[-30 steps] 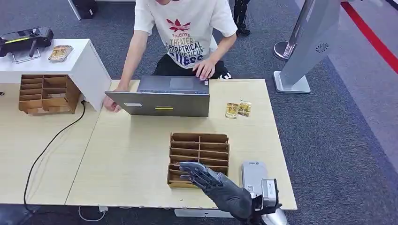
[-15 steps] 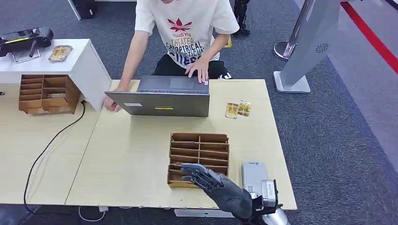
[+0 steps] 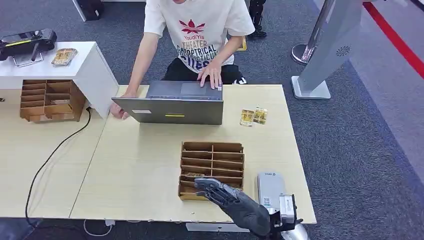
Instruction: Pass the card to the sensor for recognition and then transmit it.
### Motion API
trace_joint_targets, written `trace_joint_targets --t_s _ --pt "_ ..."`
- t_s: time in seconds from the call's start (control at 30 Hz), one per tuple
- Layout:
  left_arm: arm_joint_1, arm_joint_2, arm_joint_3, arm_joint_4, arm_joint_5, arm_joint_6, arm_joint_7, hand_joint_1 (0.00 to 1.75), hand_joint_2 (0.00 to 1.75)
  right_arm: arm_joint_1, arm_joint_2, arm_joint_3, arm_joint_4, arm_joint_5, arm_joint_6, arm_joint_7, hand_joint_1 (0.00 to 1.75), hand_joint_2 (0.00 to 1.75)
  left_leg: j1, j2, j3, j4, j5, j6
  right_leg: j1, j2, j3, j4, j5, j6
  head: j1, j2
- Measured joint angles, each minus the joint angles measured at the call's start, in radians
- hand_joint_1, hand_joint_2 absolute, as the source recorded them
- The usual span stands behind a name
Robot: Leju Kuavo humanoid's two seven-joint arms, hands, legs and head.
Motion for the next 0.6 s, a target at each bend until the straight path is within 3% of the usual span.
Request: trace_joint_targets --t_s 0.6 --pt "0.0 0.001 0.002 0.0 0.002 0.003 0.003 0.0 0.0 0.031 -0.035 0.001 0.029 0.049 0.031 -0.014 0.0 0.0 0.0 0.0 0.0 0.0 0.0 0.0 0.0 0.0 0.0 0.0 0.0 0.0 0.0 0.0"
